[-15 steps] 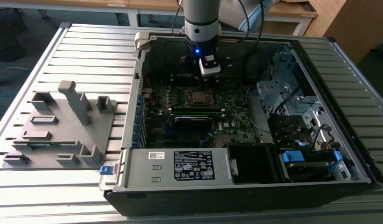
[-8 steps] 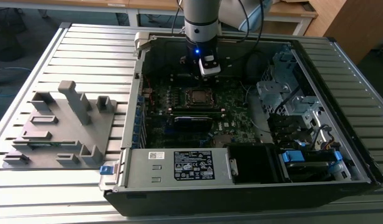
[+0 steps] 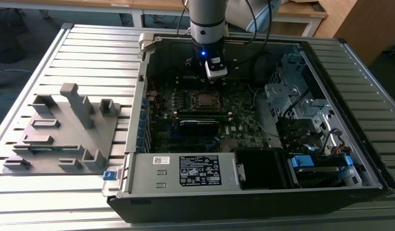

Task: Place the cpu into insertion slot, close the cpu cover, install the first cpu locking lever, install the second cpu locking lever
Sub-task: 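Install the first cpu locking lever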

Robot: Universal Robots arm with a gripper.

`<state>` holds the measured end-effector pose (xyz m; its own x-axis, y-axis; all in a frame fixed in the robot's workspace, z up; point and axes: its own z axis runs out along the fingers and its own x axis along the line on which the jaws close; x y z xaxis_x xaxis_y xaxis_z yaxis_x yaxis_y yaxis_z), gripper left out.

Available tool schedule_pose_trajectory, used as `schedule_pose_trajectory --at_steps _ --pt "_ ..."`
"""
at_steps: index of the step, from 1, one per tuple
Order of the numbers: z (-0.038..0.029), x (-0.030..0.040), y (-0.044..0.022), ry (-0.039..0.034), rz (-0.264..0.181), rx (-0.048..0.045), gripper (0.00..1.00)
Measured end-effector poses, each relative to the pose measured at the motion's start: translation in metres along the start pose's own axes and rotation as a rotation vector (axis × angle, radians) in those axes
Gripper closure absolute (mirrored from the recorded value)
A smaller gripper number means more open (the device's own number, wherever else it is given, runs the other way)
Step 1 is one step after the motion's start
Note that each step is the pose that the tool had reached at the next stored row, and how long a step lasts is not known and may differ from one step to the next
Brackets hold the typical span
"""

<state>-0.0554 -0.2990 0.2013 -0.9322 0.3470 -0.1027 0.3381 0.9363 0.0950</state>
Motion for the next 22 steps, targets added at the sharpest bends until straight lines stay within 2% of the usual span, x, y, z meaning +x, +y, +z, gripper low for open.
schedule_pose_trajectory --at_steps 2,5,9,17,19,22 --pt "0.0 0.0 0.0001 -0.0008 0.0 -0.0018 0.9" --pt "0.0001 0.0 0.0 -0.0022 0.001 -0.0109 0.9" --pt "0.0 -0.0005 -0.0013 0.0033 0.003 -0.0271 0.9" --pt "-0.0002 -0.0021 -0.0052 0.0185 0.009 -0.0688 0.9" --pt "-0.0002 -0.0022 -0.0055 0.0197 0.009 -0.0724 0.9" --pt "-0.0002 -0.0023 -0.0057 0.0198 0.009 -0.0726 0.9"
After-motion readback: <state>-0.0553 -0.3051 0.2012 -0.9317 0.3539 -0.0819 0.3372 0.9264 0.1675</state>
